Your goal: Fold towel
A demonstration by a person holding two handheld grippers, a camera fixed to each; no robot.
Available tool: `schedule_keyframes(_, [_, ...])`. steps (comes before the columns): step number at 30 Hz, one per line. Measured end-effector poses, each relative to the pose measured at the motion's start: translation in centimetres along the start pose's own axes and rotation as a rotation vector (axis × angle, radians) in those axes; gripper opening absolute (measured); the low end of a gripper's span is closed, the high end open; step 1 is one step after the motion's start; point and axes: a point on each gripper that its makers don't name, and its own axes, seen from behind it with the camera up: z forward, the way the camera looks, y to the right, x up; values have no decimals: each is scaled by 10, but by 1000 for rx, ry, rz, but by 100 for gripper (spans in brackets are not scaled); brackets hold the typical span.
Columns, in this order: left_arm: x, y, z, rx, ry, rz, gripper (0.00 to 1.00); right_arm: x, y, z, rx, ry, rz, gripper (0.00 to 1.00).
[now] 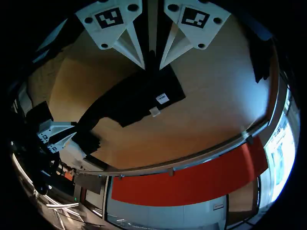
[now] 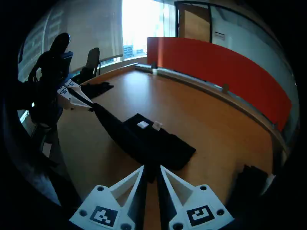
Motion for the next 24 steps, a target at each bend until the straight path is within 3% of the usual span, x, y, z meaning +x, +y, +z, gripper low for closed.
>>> schedule_keyframes(11, [7, -18, 30, 10, -31, -14, 11, 5, 27, 22, -4, -27, -3, 15])
schedule_keyframes(24, [15, -41, 74, 32, -59, -11, 11, 9, 54, 61, -19, -56, 26, 15])
